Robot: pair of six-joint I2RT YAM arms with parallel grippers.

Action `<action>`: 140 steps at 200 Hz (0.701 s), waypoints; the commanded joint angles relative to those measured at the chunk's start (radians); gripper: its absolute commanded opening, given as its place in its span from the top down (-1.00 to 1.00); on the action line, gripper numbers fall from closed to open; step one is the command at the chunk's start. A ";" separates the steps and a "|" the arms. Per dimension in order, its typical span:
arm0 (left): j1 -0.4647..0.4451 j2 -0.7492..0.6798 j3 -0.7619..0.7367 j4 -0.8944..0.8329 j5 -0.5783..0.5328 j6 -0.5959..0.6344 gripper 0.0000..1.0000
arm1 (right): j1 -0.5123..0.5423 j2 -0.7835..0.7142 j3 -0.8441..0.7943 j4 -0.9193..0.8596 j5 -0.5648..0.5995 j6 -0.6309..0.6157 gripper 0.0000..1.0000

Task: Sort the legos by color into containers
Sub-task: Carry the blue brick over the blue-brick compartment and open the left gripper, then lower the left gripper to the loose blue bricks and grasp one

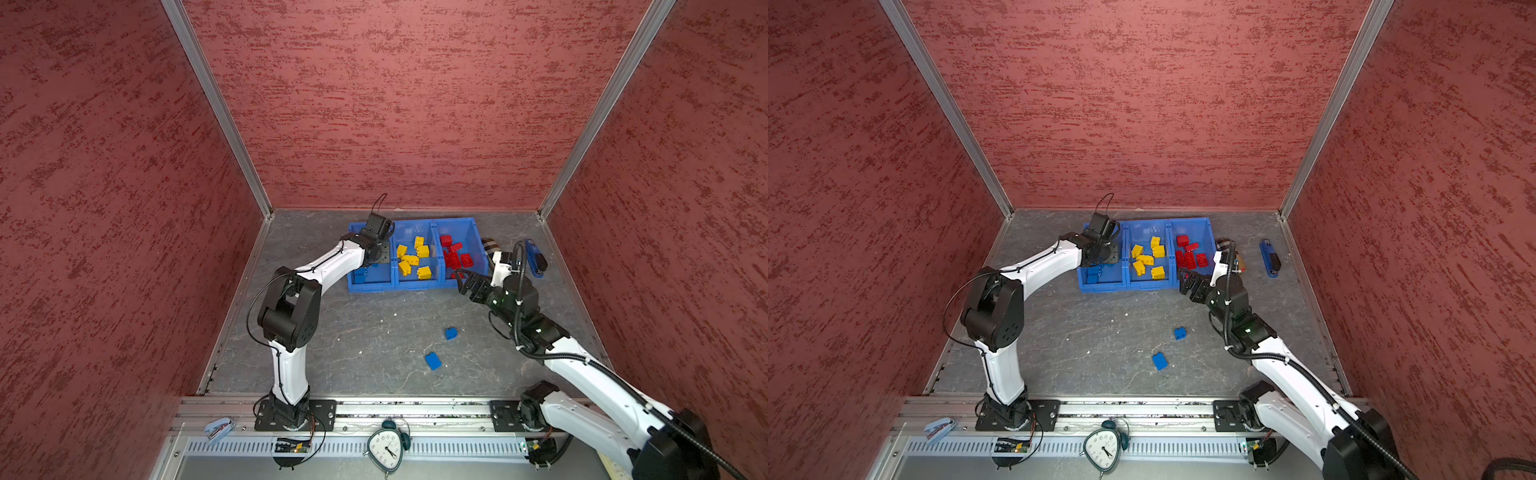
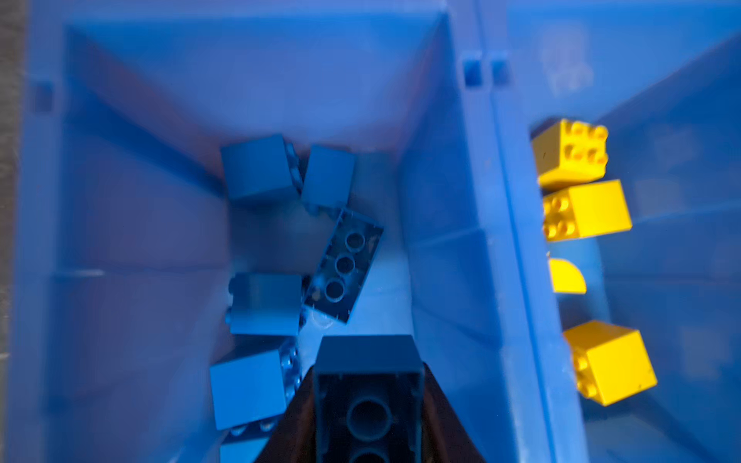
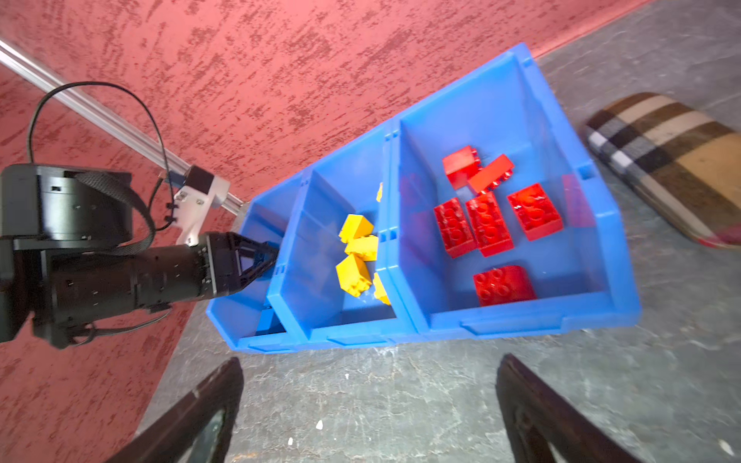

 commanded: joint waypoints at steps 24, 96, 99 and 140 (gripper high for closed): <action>-0.006 -0.155 -0.092 -0.001 0.017 -0.021 -0.51 | 0.003 -0.013 -0.018 -0.025 0.058 0.009 -0.98; -0.203 -0.546 -0.360 0.096 -0.049 0.174 -0.99 | 0.003 -0.053 -0.080 -0.110 0.233 0.069 -0.98; -0.213 -0.557 -0.368 0.093 -0.033 0.189 -0.99 | 0.001 -0.059 -0.087 -0.119 0.246 0.074 -0.98; -0.381 -0.520 -0.385 -0.054 0.173 0.301 -0.99 | -0.003 -0.125 -0.151 -0.238 0.305 0.115 -0.98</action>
